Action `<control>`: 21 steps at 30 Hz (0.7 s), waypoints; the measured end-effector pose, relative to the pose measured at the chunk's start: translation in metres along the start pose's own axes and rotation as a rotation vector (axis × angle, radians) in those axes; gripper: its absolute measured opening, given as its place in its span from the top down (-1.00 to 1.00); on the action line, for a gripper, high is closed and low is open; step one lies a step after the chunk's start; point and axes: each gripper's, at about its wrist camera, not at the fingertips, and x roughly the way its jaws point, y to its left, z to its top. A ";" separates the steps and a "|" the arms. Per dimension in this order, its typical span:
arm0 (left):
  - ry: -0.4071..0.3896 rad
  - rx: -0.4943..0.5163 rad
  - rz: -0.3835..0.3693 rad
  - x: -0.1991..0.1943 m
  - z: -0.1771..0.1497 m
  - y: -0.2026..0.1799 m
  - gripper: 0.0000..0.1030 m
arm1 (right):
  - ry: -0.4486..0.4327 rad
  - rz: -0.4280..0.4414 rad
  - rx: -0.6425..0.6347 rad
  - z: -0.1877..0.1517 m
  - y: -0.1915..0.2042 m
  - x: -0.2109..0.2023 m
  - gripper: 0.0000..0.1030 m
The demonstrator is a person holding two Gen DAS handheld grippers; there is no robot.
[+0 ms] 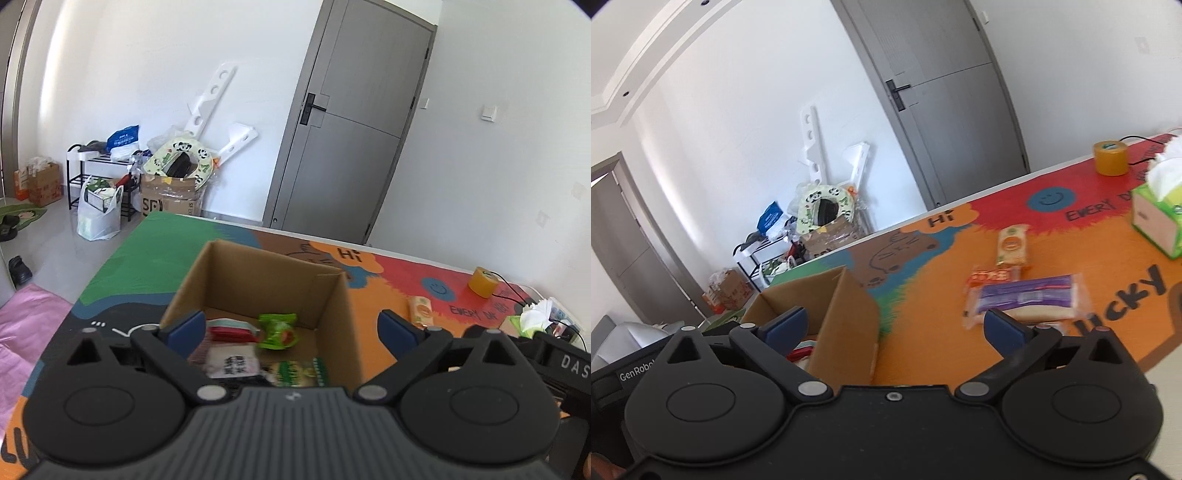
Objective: Organize snacks
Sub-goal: 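Move both open tools back toward the remaining snack pile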
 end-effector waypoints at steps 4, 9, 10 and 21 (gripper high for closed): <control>-0.001 0.018 -0.014 -0.003 0.000 -0.016 -0.92 | -0.013 -0.020 0.015 0.002 -0.021 -0.013 -1.00; 0.011 0.044 -0.041 -0.002 -0.004 -0.038 -0.92 | -0.027 -0.045 0.043 0.006 -0.045 -0.027 -1.00; 0.012 0.048 -0.048 -0.001 -0.005 -0.042 -0.92 | -0.032 -0.050 0.049 0.007 -0.049 -0.029 -1.00; 0.030 0.086 -0.106 0.010 -0.014 -0.082 -0.92 | -0.073 -0.120 0.094 0.011 -0.088 -0.045 -0.99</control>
